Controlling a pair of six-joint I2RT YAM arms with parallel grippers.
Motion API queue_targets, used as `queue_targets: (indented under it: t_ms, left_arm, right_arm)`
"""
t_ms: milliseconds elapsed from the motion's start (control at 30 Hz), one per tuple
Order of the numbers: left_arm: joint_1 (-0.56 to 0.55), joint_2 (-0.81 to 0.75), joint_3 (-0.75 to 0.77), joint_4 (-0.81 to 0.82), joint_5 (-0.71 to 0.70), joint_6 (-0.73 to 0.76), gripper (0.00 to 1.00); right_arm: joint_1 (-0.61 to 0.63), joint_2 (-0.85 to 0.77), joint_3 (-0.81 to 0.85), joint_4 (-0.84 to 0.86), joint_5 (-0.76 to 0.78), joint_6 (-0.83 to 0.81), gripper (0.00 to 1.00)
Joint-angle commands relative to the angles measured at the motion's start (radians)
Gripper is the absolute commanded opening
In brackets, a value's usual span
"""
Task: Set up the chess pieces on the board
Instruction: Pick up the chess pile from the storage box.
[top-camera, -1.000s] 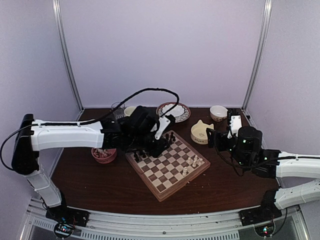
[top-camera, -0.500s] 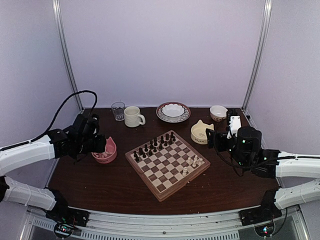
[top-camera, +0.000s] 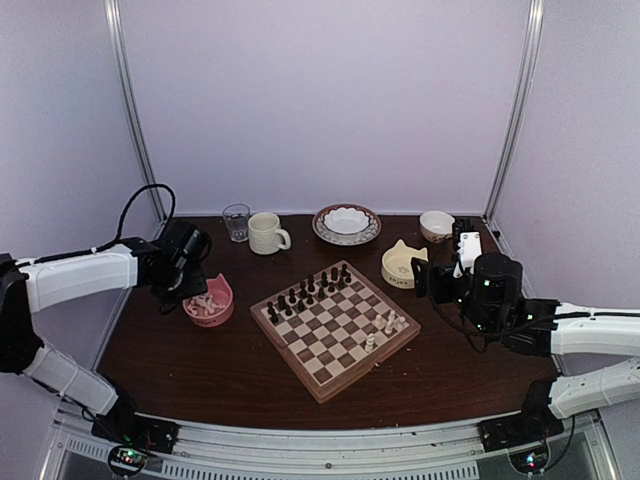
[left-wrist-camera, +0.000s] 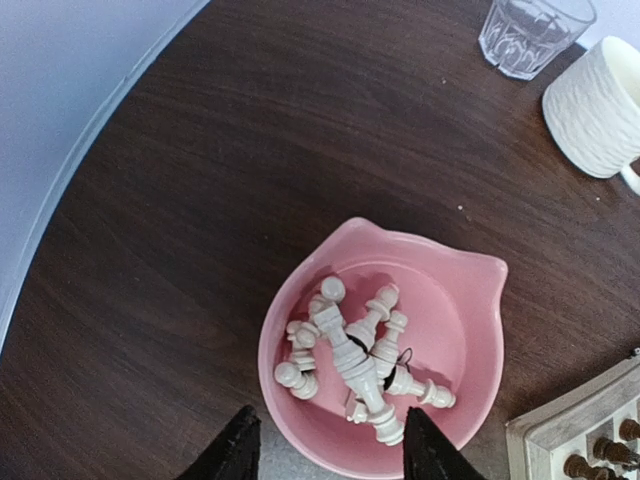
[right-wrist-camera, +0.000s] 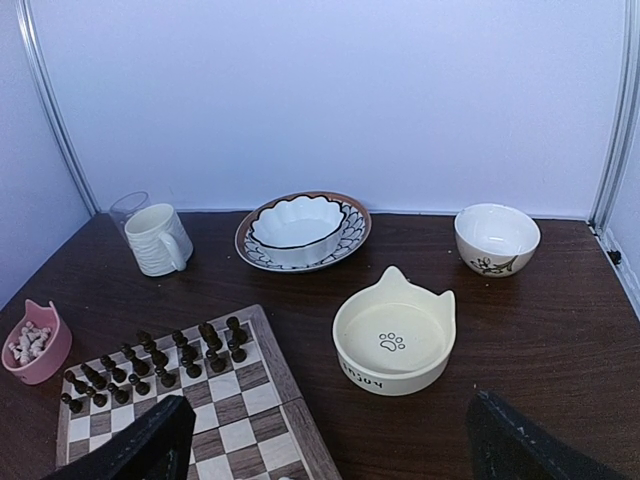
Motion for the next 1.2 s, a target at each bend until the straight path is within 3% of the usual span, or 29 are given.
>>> queue_targets:
  t_ms: [0, 700, 1167]
  left_arm:
    - [0.033, 0.077, 0.037, 0.009, 0.107, -0.078, 0.49]
    - [0.08, 0.3, 0.107, 0.047, 0.181, -0.184, 0.46]
    - [0.104, 0.33, 0.107, 0.104, 0.234, -0.188, 0.25]
  right_arm:
    - [-0.005, -0.001, -0.001, 0.007, -0.004, 0.004, 0.98]
    - [-0.005, -0.001, 0.001, 0.003, -0.012, 0.009, 0.98]
    - [-0.005, 0.007, 0.004, 0.005, -0.01, 0.011, 0.98]
